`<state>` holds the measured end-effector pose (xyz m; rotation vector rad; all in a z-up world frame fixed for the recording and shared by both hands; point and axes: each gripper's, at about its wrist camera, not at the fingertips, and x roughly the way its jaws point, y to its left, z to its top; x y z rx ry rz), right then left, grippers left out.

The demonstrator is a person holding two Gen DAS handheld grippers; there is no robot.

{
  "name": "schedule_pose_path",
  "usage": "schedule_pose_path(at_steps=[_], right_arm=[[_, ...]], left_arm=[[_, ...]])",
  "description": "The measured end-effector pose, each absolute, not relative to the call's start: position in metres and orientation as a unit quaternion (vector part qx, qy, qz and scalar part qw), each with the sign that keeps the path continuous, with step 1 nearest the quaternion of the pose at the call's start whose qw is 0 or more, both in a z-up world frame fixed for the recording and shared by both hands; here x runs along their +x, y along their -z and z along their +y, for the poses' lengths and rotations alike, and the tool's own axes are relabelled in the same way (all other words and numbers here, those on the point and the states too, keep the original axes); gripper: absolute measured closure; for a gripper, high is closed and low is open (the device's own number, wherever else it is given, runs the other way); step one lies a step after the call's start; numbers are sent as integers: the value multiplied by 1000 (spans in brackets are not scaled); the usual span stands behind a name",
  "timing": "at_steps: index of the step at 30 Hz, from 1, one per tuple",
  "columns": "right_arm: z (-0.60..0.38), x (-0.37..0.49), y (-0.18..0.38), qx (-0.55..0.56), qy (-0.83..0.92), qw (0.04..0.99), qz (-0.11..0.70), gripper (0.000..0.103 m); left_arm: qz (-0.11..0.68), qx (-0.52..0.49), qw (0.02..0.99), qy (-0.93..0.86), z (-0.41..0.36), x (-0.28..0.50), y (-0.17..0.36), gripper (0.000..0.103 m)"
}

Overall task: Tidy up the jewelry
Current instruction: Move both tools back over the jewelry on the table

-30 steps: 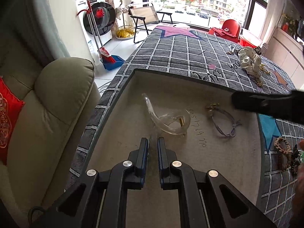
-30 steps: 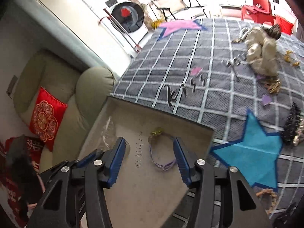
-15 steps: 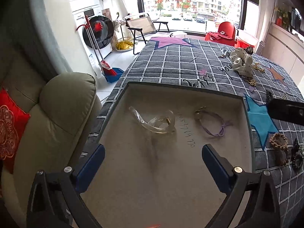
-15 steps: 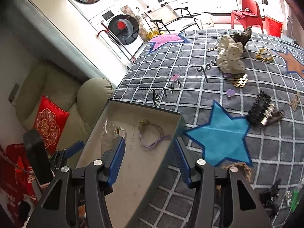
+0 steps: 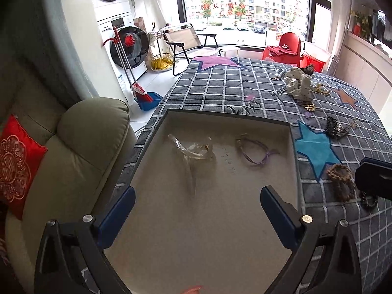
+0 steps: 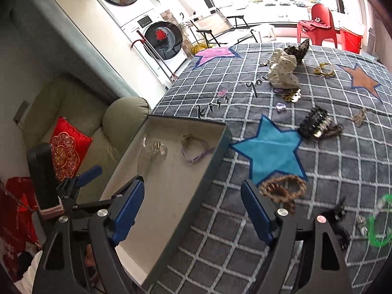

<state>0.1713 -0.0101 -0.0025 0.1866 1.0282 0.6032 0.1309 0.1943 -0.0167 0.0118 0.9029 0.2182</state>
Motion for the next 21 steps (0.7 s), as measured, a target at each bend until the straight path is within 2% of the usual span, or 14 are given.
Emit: schedule_pose_path(at_steps=[3,6,21], right_arm=[[-22,158,3,91,-282,824,482,18],[-36,144,3,99,-281,825,479,10],[-132,98,17,162,-237,830,478,10]], left_arm=[[434,8,895,-101,188,119,13,0],[437,6,894,-97,183,110,13,0],[425,10,904,-32,117,69,-2,0]])
